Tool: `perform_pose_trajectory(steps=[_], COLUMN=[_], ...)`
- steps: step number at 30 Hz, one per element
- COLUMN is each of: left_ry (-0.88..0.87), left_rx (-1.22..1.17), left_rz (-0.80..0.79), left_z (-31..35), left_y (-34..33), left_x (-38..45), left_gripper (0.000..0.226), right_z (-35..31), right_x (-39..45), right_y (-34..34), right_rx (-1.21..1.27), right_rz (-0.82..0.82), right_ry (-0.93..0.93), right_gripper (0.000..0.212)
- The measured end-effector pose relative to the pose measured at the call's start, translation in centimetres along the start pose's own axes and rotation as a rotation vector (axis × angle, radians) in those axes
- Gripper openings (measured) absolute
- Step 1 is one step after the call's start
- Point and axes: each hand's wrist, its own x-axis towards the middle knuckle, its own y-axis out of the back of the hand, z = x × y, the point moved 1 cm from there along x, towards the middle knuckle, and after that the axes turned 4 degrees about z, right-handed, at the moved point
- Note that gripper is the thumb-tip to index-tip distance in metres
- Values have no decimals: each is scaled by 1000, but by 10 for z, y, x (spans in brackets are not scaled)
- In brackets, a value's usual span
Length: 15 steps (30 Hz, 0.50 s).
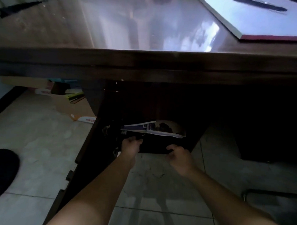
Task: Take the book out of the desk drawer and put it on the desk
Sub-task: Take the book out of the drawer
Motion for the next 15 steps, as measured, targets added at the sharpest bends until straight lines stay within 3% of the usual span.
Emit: perform_pose_trajectory(steps=[7,10,15], left_ry=[25,-2,28], left_rx=[5,107,182], left_rz=[-64,-119,-212], left_z=[-13,-12,-11], left_y=[-33,-55,-72], left_x=[40,52,62], left_gripper=[22,49,58], right_z=[4,13,19], right_x=[21,30,30], right_y=[-7,-8,-8], right_rx=[3,16,2], right_rz=[-10,-29,-58], right_ry=[5,-6,-7], right_gripper=[36,41,42])
